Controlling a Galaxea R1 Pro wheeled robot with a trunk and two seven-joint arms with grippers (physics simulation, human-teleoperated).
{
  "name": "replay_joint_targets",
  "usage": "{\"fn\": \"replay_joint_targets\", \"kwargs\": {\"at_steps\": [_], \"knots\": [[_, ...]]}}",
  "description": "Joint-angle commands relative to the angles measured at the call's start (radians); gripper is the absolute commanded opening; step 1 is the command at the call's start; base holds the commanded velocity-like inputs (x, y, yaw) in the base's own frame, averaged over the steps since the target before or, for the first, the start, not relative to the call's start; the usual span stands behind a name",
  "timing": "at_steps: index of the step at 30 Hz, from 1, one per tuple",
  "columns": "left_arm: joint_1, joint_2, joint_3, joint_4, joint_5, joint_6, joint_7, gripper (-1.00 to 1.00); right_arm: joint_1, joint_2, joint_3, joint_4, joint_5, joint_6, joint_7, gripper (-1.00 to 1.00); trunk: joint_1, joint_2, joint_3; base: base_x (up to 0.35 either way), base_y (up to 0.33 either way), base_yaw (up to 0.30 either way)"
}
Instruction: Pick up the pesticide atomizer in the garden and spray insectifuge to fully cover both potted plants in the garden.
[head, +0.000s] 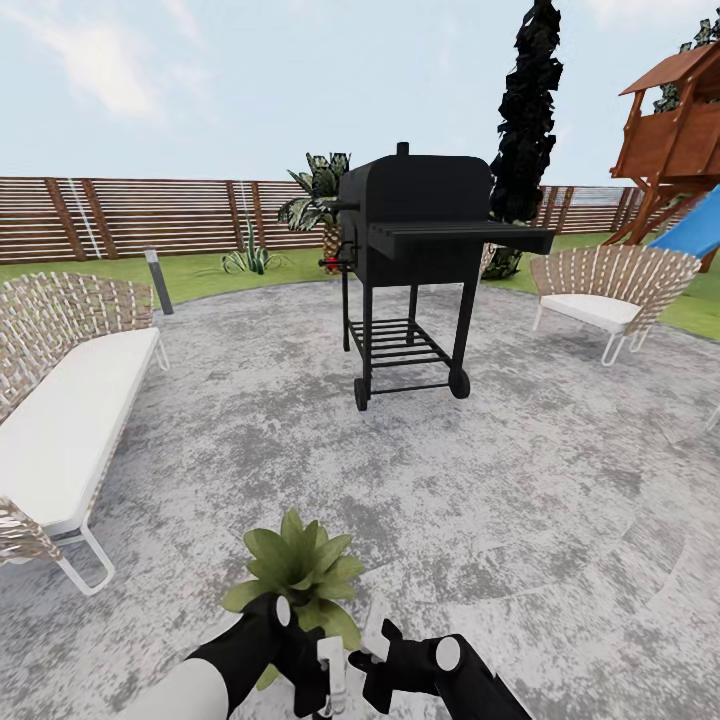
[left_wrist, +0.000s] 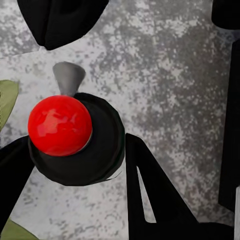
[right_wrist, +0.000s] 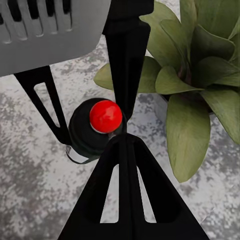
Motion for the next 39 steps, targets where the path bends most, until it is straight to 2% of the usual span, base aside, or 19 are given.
{"fn": "replay_joint_targets", "kwargs": {"at_steps": [1, 4, 6, 8, 16, 18, 19, 29, 30, 32, 33, 34, 37, 39], "knots": [[0.000, 0.000, -0.001, -0.002, -0.002, 0.003, -0.004, -1.00, 0.000, 0.000, -0.001, -0.001, 0.011, -0.007, 0.001, -1.00, 0.000, 0.000, -0.001, 0.000, 0.000, 0.000], [0.000, 0.000, -0.001, -0.001, 0.003, 0.001, -0.004, -1.00, 0.000, 0.000, -0.001, -0.001, 0.011, -0.007, 0.001, -1.00, 0.000, 0.000, -0.001, 0.000, 0.000, 0.000], [0.000, 0.000, -0.002, 0.000, 0.046, -0.002, -0.005, -1.00, 0.000, 0.000, -0.001, -0.001, 0.011, -0.007, 0.001, -1.00, 0.000, 0.000, -0.001, 0.000, 0.000, 0.000], [0.001, 0.000, -0.003, 0.001, 0.064, -0.003, -0.006, -1.00, 0.000, 0.000, -0.001, -0.001, 0.011, -0.007, 0.001, -1.00, 0.000, 0.000, -0.001, 0.000, 0.000, 0.000], [-0.001, 0.001, -0.003, 0.000, 0.070, -0.003, -0.007, -1.00, 0.000, 0.000, -0.001, -0.001, 0.011, -0.007, 0.001, -1.00, 0.000, 0.000, -0.001, 0.000, 0.000, 0.000], [0.001, 0.014, -0.004, 0.005, 0.065, -0.005, -0.008, -1.00, 0.000, 0.000, -0.001, 0.000, 0.011, -0.007, 0.001, -1.00, 0.000, 0.000, -0.001, 0.000, 0.000, 0.000], [0.004, 0.024, -0.005, 0.006, 0.061, -0.005, -0.008, -1.00, 0.000, 0.000, -0.001, 0.002, 0.011, -0.008, 0.001, -1.00, 0.000, 0.000, -0.001, 0.000, 0.000, 0.000], [0.006, 0.182, -0.007, 0.011, 0.056, -0.006, -0.009, -1.00, 0.000, 0.000, -0.006, 0.008, 0.016, -0.008, 0.001, -1.00, 0.000, 0.000, -0.001, 0.000, 0.000, 0.000], [0.006, 0.227, -0.006, 0.011, 0.060, -0.006, -0.009, -1.00, 0.000, 0.000, -0.008, 0.009, 0.016, -0.008, 0.001, -1.00, 0.000, 0.000, -0.001, 0.000, 0.000, 0.000], [0.006, 0.275, -0.004, 0.011, 0.067, -0.005, -0.009, -1.00, 0.000, -0.009, -0.008, 0.010, 0.017, -0.008, 0.001, -1.00, 0.000, 0.000, -0.001, 0.000, 0.000, 0.000], [0.006, 0.286, -0.004, 0.011, 0.068, -0.005, -0.009, -1.00, 0.000, -0.014, -0.008, 0.010, 0.017, -0.008, 0.001, -1.00, 0.000, 0.000, -0.001, 0.000, 0.000, 0.000], [0.007, 0.302, -0.003, 0.013, 0.069, -0.003, -0.008, -1.00, 0.000, -0.020, -0.008, 0.014, 0.017, -0.008, 0.002, 1.00, 0.000, 0.000, -0.001, 0.000, 0.000, 0.000], [0.007, 0.339, 0.006, 0.015, 0.075, 0.001, -0.007, -1.00, 0.000, -0.047, -0.012, 0.049, 0.015, -0.008, 0.001, 1.00, 0.000, 0.000, -0.001, 0.000, 0.000, 0.000], [0.007, 0.348, 0.045, 0.015, 0.076, 0.004, -0.009, -1.00, 0.000, -0.059, -0.013, 0.056, 0.014, -0.008, -0.001, 1.00, 0.000, 0.000, -0.001, 0.000, 0.000, 0.000]]}}
